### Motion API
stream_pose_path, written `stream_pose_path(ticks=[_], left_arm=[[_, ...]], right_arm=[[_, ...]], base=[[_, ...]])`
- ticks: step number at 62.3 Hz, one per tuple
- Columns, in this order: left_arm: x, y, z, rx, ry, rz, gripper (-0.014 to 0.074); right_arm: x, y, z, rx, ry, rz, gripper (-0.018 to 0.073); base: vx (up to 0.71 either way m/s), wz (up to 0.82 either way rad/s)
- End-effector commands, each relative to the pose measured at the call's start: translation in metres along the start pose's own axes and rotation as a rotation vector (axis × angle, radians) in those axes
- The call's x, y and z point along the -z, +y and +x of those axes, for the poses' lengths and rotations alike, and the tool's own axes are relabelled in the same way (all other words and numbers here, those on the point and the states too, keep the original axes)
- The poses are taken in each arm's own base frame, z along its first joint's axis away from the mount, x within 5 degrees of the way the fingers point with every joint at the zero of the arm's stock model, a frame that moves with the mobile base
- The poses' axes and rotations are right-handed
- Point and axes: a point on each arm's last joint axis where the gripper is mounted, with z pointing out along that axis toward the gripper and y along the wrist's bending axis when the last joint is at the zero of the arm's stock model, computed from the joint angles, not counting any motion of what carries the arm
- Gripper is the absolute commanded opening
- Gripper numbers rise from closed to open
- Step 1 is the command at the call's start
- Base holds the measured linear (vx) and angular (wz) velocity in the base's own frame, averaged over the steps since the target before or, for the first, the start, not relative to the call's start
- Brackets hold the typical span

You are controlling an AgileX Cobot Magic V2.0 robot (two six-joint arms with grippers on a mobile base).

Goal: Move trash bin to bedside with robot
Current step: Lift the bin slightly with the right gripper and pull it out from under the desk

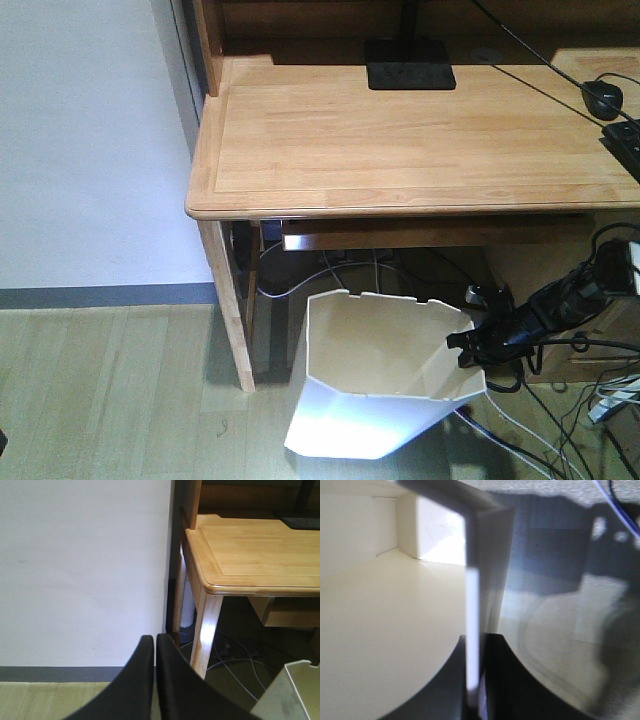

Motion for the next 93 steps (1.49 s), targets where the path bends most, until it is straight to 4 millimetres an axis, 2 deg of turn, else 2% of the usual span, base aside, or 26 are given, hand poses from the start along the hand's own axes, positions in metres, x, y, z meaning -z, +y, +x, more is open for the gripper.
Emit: stream_pose_path(ticks=[1,16,28,40,61,93], left_arm=[[-0.001,-0.001,-0.005,0.006,-0.051,0.007,-0.0006],[-0.001,-0.001,-0.005,0.006,-0.051,0.007,-0.0006],[-0.001,-0.001,-0.005,0.006,-0.051,0.007,-0.0006],[-0.001,-0.001,-0.005,0.006,-0.051,0.007,-0.0006],[-0.001,-0.001,-0.005,0.006,-0.051,0.007,-0.0006],[-0.001,-0.001,-0.005,0.006,-0.051,0.007,-0.0006]], right_arm=[[0.046,0.018,-0.013,0.101,-0.047,-0.055,-0.0004],[0.083,0.04,0.011,0.153,-0.007,-0.06,-0.0004],[0.112,0.055,0.023,0.175,-0.005,-0.058,-0.0004],[0.133,0.065,0.035,0.186,-0.009,-0.046,-0.0004],[0.139,0.075,0.038,0.198,0.016,-0.131,-0.0003],[0.139,0.076,0.039,0.198,0.02,-0.141,-0.0002]], base=[[0.0,0.0],[0.0,0.0],[0.0,0.0],[0.0,0.0],[0.0,0.0],[0.0,0.0]])
